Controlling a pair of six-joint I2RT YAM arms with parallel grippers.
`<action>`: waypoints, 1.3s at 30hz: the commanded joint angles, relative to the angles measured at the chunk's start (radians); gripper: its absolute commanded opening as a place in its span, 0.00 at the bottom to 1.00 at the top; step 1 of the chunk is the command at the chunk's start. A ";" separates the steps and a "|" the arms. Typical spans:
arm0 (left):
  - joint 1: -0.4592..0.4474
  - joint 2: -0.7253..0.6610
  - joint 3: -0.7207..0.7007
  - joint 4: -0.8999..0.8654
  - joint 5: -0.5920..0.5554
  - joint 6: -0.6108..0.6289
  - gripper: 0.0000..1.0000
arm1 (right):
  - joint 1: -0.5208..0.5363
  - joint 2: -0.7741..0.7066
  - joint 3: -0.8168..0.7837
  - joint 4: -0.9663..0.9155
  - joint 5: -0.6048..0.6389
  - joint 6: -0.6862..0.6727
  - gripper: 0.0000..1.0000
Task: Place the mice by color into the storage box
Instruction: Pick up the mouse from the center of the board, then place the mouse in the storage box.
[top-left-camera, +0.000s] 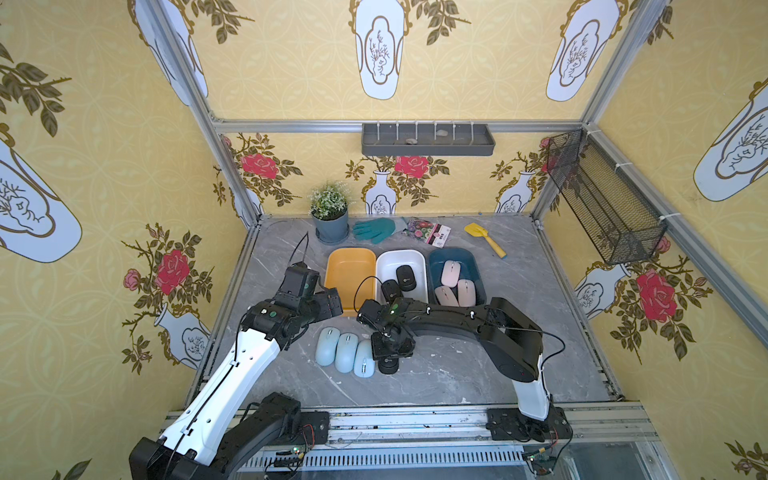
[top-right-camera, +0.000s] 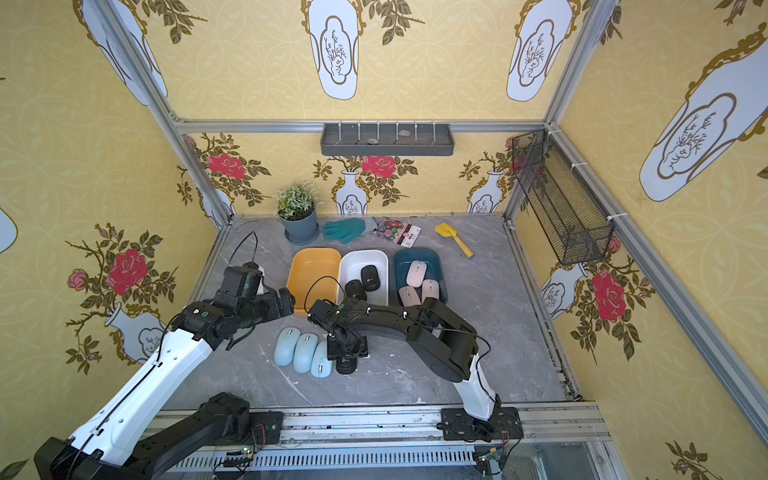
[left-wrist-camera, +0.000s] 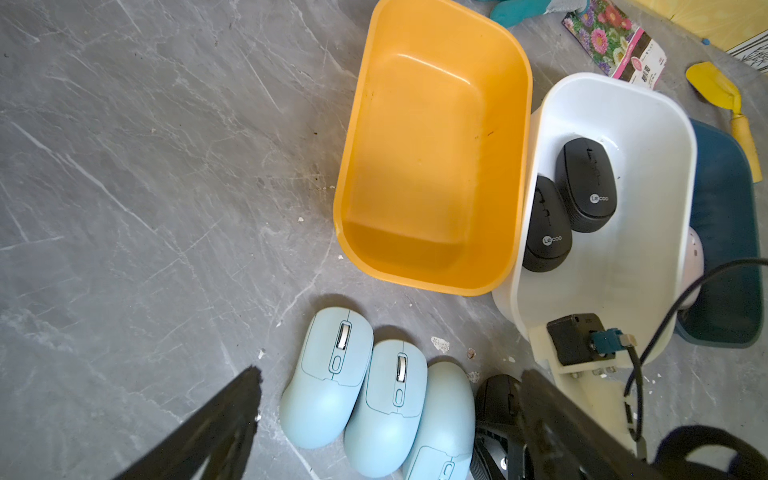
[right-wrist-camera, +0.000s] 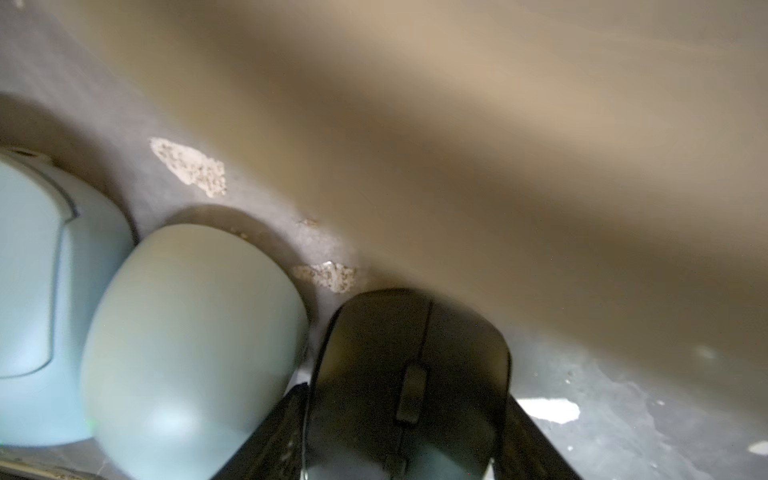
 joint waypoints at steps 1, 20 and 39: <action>-0.001 0.003 0.005 0.002 -0.003 0.008 0.98 | 0.001 0.006 -0.009 -0.064 -0.019 -0.002 0.59; -0.001 0.003 -0.007 0.019 -0.010 0.002 0.98 | -0.019 -0.093 0.143 -0.246 0.063 -0.067 0.52; -0.001 0.101 0.039 0.025 -0.036 0.002 0.98 | -0.434 0.044 0.325 -0.140 0.061 -0.479 0.52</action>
